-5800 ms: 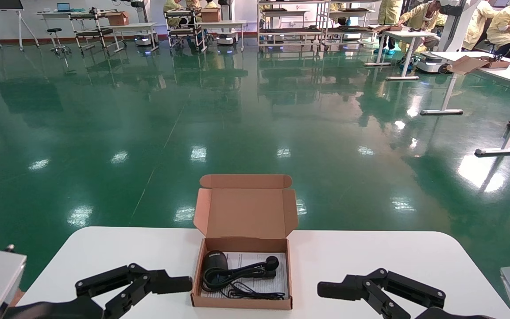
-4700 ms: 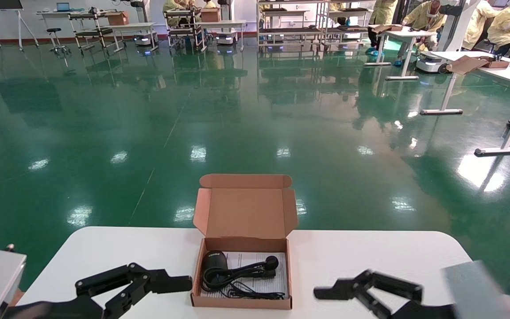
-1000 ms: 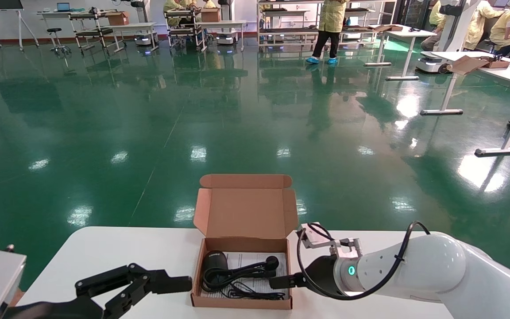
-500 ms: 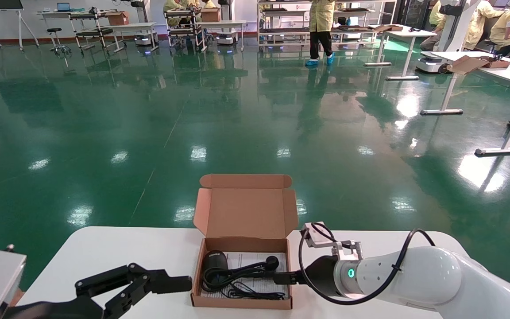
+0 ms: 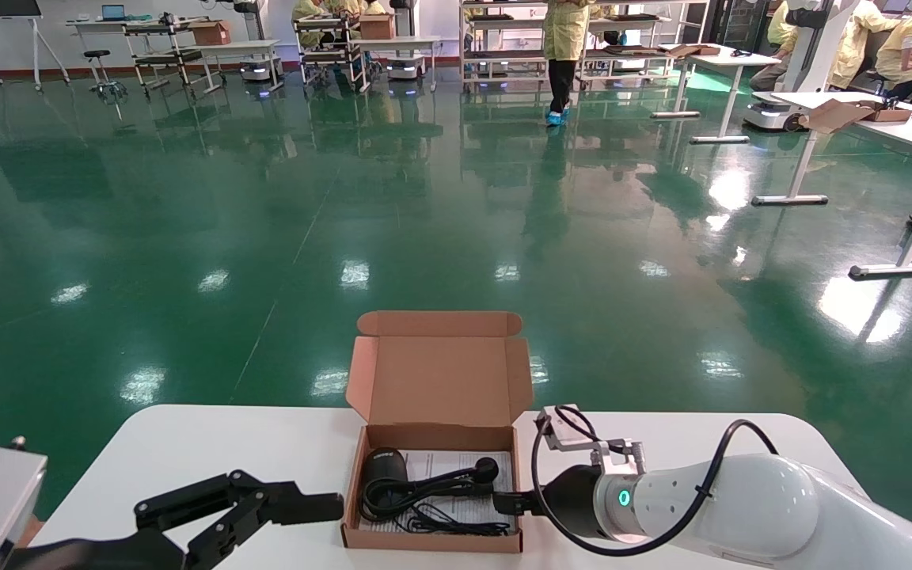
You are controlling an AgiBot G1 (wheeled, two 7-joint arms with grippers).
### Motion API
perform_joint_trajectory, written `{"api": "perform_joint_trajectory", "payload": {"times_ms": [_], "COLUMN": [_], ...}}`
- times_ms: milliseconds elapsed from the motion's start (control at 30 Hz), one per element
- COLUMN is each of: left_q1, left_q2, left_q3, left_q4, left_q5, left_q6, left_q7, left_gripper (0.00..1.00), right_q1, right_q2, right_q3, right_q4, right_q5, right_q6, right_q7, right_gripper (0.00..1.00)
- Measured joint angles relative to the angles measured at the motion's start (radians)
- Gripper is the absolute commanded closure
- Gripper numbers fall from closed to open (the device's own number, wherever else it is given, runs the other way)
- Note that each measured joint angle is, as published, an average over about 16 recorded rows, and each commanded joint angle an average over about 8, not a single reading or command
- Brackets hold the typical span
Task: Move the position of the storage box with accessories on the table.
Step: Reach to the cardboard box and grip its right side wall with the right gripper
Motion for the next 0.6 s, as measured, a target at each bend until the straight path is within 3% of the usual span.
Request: {"api": "perform_joint_trajectory", "payload": {"times_ms": [600], "left_q1": [0.000], "left_q2": [0.000], "left_q3": [0.000], "left_q4": [0.000], "left_q5": [0.000], "left_q6": [0.000], "left_q7": [0.000], "left_gripper": [0.00], "right_q1": [0.025], "right_q2": [0.001], "right_q3": [-0.057], "right_q4": [-0.011], "right_q5": [0.062], "right_q6": [-0.002], "right_q7": [-0.018], "right_gripper": [1.00]}}
